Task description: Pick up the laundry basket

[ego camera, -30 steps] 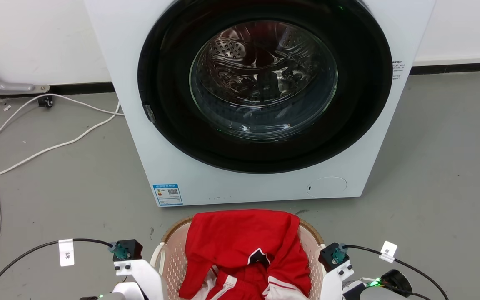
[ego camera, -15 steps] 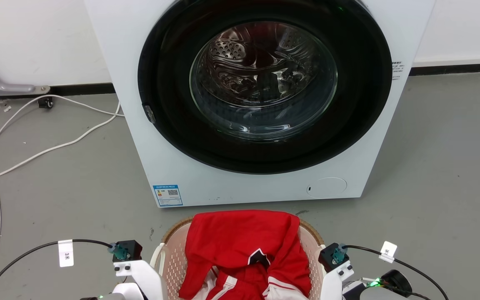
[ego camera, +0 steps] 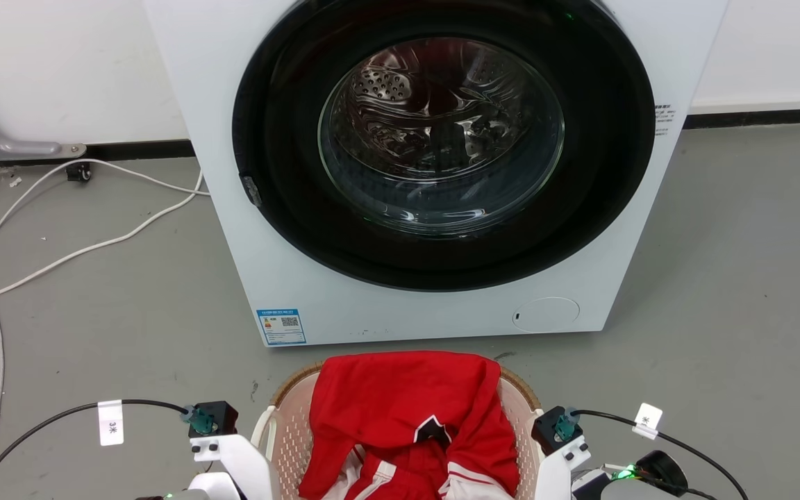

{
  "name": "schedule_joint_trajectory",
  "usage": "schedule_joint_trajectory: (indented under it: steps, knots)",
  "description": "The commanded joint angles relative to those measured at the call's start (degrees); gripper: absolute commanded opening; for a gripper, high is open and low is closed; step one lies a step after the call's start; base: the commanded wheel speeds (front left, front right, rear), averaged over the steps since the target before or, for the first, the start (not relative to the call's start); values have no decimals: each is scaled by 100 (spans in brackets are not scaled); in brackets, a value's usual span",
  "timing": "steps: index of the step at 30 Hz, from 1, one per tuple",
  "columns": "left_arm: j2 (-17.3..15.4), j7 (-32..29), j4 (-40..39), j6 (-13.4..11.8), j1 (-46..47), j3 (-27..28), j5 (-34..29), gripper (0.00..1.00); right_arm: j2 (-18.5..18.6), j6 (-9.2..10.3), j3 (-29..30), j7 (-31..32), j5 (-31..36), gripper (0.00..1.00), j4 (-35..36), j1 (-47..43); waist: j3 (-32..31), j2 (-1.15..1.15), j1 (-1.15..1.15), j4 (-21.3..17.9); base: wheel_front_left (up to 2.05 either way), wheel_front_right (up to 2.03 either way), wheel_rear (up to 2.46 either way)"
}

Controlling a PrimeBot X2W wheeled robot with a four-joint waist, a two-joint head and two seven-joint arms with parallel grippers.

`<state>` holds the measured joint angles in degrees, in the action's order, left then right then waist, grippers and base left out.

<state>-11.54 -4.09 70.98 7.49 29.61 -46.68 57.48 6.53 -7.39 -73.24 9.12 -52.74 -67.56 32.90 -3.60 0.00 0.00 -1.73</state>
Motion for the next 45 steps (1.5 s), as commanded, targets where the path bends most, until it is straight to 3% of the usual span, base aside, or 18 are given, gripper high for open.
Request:
schedule_joint_trajectory:
  steps: [1,45]
  knots:
    - [-58,58,13,-4,103,-11,37,0,61,-19,-24,-8,41,0,7,-60,0,0,0,1,0,0,0]
    - [-110,129,59,-4,112,-420,477,0,86,-19,-23,11,15,0,-16,-106,17,0,0,2,0,0,0]
